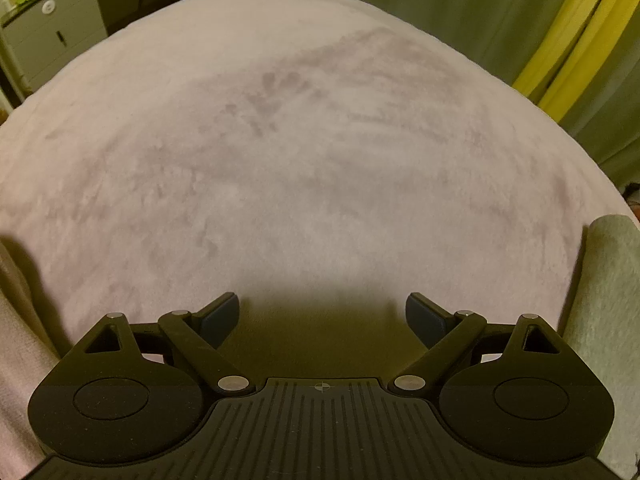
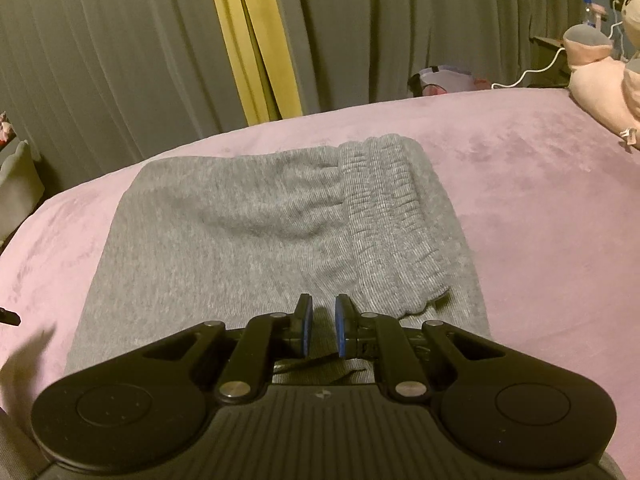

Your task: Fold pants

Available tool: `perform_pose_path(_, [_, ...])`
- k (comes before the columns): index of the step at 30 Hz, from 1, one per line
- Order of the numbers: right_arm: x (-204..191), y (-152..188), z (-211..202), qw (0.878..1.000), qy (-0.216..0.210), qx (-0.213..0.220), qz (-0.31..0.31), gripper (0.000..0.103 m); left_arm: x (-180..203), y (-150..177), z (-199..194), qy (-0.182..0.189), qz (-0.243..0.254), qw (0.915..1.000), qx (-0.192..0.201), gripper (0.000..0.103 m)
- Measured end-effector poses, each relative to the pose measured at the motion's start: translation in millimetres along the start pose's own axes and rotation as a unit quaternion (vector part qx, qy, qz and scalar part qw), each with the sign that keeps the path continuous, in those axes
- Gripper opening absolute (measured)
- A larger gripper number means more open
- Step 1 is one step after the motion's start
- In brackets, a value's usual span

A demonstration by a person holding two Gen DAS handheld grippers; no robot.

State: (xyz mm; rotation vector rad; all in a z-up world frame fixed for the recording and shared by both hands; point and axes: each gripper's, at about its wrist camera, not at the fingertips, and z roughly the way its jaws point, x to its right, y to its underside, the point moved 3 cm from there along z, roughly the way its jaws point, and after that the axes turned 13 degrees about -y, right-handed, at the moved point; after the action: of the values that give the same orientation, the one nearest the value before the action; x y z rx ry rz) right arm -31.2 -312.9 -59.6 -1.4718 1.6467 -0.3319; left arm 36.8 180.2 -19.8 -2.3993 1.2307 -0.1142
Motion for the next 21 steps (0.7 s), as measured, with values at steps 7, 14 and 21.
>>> perform_pose_path(7, [0.9,-5.0,-15.1,1.000,-0.010,0.029,0.004,0.030,2.0,0.4,-1.2,0.002,0.008,1.0000,0.003,0.094])
perform_pose_path(14, [-4.7,-0.5,-3.0,0.999,-0.013,0.013,-0.036,0.046,6.7,2.8,-10.7,0.059,0.010,0.9981,0.016,0.095])
perform_pose_path(21, [-7.5,-2.4,-6.2,0.999,-0.027,0.012,-0.039,0.055,30.3,14.0,-25.9,0.128,0.056,0.9899,0.026,0.095])
